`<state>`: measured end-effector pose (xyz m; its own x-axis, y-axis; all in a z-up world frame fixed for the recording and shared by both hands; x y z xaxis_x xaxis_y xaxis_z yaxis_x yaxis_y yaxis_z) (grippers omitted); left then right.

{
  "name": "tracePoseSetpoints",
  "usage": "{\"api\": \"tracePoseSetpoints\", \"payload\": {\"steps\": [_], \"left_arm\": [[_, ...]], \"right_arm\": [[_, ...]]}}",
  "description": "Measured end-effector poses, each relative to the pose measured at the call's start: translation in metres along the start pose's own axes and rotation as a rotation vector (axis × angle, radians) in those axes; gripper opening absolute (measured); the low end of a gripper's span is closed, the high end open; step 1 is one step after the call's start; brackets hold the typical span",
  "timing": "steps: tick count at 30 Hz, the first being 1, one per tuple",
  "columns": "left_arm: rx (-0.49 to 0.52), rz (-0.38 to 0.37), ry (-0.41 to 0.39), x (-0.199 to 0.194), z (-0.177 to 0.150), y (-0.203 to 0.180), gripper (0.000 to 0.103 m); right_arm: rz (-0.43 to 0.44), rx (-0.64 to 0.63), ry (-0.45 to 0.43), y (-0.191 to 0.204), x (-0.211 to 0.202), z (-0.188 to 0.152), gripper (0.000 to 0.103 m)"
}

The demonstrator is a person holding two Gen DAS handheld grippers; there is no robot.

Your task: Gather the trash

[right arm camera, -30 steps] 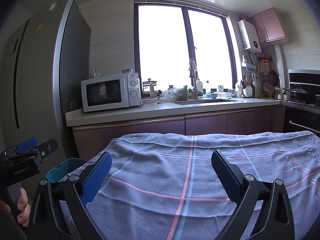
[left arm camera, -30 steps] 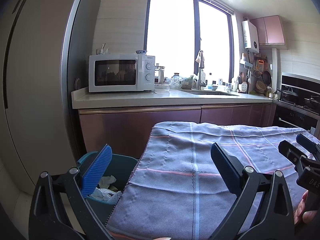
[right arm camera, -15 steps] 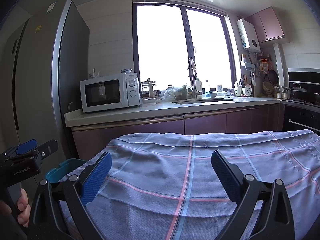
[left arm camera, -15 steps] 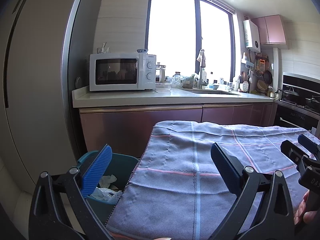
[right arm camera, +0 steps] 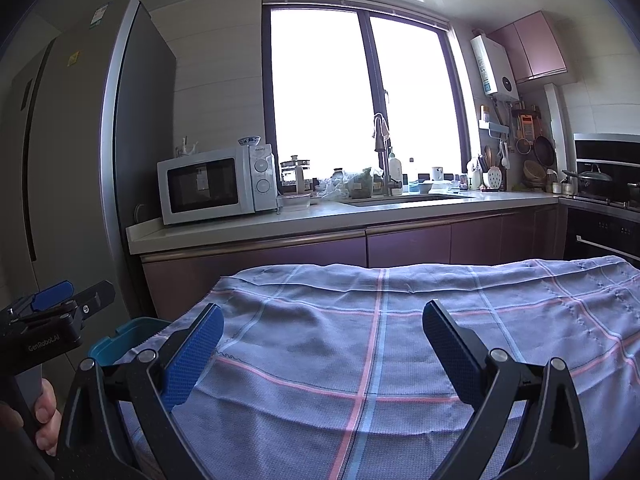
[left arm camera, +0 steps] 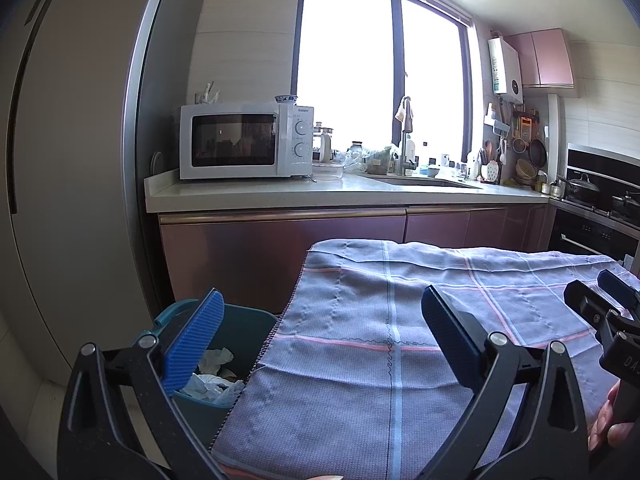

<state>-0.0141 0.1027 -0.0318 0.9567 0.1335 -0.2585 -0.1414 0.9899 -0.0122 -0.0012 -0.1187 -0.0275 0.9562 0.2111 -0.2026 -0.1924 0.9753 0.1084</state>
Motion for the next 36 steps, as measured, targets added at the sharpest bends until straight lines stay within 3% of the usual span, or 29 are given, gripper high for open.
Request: {"api": "tracePoseSetpoints", "payload": {"steps": [36], "left_arm": [[0.011, -0.007, 0.006, 0.0085, -0.0008, -0.008, 0.097]], "right_arm": [[-0.016, 0.013, 0.001, -0.0066, 0.0028, 0.0004, 0.096]]}}
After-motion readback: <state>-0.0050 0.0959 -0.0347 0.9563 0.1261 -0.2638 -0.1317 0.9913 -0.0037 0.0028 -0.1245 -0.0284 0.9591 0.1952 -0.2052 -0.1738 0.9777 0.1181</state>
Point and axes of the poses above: each gripper's, at about its wrist camera, not at the fingertips, and x roughly the way its jaws point, y to its left, z to its top, the point moved 2 cm from there along x, roughly the way its jaws point, and after that the axes turned 5 degrees about z, right-handed, at the moved point
